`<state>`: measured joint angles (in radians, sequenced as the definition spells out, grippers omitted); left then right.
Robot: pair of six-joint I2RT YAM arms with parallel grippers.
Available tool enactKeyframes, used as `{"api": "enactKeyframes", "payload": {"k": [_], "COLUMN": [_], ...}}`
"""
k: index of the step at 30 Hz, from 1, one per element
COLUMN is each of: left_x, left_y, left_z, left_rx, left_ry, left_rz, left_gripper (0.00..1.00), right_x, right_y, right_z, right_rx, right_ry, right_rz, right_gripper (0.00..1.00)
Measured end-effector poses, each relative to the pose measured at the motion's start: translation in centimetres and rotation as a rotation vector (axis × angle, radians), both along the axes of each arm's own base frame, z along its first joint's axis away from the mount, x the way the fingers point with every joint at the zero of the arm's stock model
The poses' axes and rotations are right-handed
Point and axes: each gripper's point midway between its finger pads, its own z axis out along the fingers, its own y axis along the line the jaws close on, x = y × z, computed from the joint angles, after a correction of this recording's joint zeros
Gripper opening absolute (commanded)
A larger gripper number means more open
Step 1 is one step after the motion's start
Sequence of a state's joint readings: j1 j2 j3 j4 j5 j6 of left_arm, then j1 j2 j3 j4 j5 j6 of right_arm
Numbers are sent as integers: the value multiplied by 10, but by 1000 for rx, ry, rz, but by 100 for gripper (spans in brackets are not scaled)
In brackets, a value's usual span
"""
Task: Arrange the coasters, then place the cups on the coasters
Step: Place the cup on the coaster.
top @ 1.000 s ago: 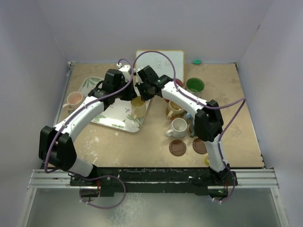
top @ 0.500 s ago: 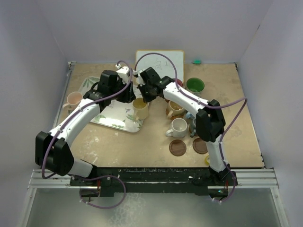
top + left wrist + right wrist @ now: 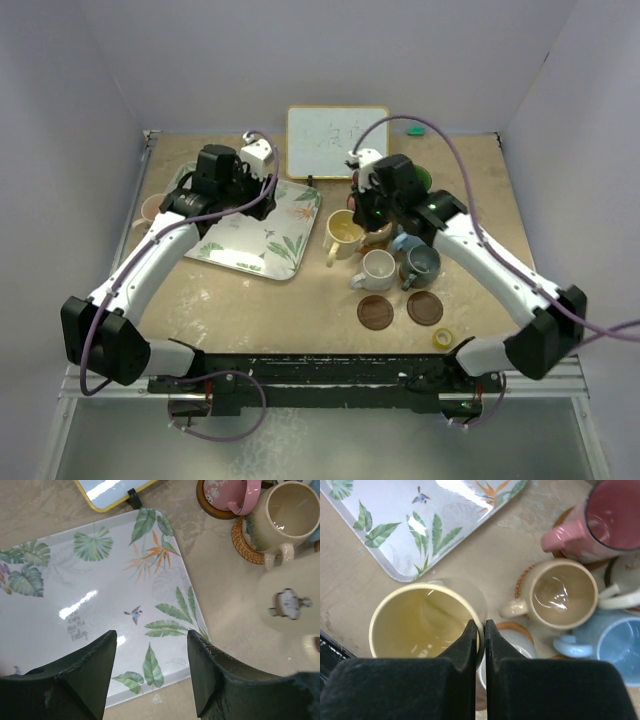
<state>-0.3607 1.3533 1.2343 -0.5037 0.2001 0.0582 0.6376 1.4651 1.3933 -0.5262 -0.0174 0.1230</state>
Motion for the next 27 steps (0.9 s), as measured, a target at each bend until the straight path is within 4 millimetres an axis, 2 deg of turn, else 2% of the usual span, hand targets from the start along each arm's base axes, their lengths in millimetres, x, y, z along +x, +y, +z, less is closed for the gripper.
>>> {"api": "enactKeyframes", "payload": {"k": [4,8,12,19,27], "left_x": [8,18,25,28,29], "left_y": [10,35,52,59,65], "left_z": [4,4,4,4,3], "left_rx": [18,25,35,54,67], "left_ry": [-27,-33,-41,-48,-52], "left_rz": [18,73,115,127,139], "left_gripper": [58,58,58,58,58], "right_x": [-23,-50,-77,-104,-111], "right_y": [-45,-82,-101,-142,-180], "right_z": [5,1,-8,-21,-26], "right_rx": [23,0,-38,-156,-287], "right_ry": [-24,-53,-67,-106,-108], "right_rz": [-41,-70,-50,-60,-81], "right_gripper": [0,0,0,0,0]}}
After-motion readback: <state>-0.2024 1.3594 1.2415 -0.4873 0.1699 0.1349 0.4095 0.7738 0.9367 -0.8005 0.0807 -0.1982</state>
